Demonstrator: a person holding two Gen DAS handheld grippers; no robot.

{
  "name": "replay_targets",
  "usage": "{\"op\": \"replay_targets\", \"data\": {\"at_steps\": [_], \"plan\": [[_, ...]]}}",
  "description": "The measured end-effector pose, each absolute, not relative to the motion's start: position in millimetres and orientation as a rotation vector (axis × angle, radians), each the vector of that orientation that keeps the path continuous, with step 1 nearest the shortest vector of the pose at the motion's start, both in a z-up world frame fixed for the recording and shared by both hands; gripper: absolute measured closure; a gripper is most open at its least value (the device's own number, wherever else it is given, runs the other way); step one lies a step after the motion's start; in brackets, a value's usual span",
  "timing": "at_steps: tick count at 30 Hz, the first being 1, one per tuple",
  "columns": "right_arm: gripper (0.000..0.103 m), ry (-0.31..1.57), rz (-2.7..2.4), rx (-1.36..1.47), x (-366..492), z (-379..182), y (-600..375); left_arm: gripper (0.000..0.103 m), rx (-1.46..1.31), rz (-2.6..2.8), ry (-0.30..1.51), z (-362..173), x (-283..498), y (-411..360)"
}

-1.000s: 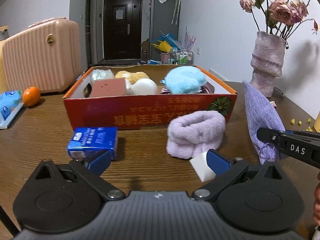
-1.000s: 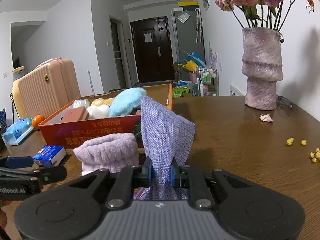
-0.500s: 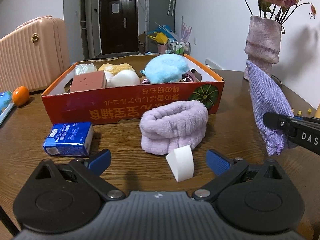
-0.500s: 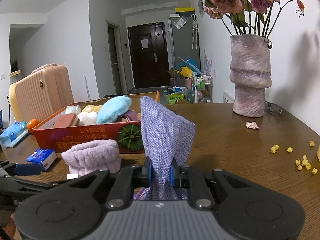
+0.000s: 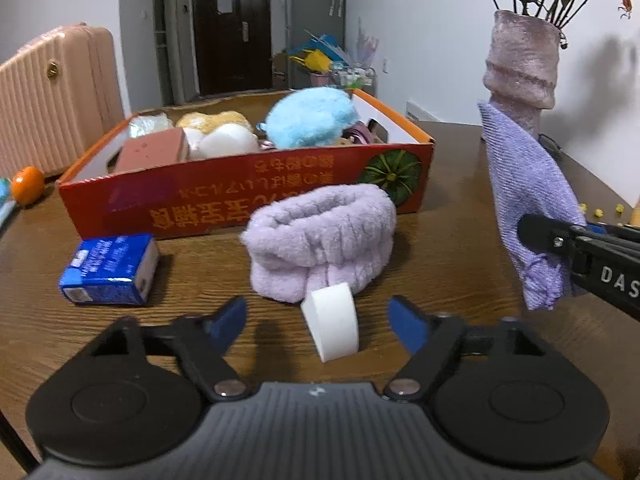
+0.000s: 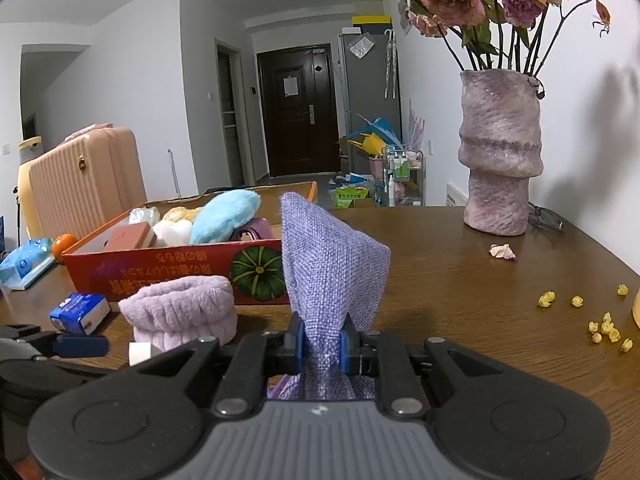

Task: Organize soft objects
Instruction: 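Grasp the white tape roll with the left tool while the right tool holds the bag, then carry the lavender bag and white roll over the box with both tools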

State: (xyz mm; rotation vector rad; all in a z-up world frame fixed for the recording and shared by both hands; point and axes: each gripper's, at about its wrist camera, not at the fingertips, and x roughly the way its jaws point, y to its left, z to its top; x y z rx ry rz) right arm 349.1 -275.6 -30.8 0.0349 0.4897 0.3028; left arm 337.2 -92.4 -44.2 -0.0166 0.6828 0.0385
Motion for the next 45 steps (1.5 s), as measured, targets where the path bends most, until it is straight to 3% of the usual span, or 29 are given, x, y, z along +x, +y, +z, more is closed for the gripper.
{"op": "replay_targets", "data": {"at_steps": [10,19,45], "plan": [[0.087,0.493,0.306,0.033,350,-32,-275,0.076,-0.034,-0.001,0.719,-49,339,-92],[0.087,0.494,0.305,0.031,351,-33,-274,0.081,-0.029,-0.007,0.708,-48,336,-91],[0.087,0.393,0.278,0.025,340,-25,-265,0.083,-0.092,-0.062,0.557,-8,309,-63]]}}
